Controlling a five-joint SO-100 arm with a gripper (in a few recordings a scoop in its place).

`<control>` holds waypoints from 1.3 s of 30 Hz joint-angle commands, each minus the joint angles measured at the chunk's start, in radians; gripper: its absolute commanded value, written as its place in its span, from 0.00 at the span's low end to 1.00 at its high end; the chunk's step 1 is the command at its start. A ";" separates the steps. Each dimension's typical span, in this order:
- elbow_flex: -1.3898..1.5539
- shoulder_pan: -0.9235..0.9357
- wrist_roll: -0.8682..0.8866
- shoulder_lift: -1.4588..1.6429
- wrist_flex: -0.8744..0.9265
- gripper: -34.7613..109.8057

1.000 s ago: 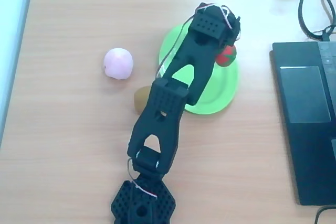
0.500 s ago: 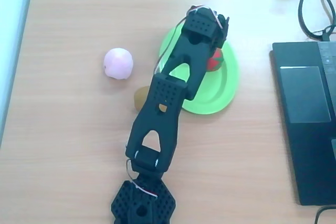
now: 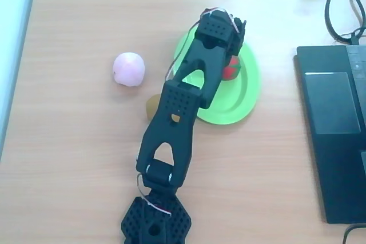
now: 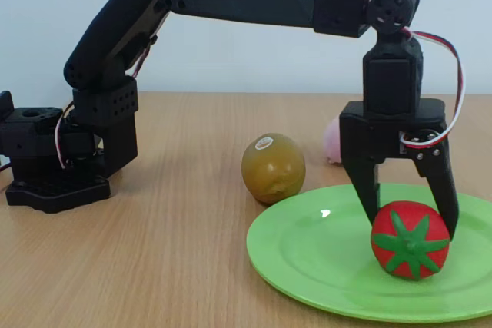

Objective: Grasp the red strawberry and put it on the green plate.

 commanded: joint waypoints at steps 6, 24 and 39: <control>0.233 -0.028 -0.015 0.282 -0.002 0.44; 0.971 -0.221 0.048 1.312 -0.371 0.32; 2.189 -0.430 -0.020 2.134 -0.888 0.18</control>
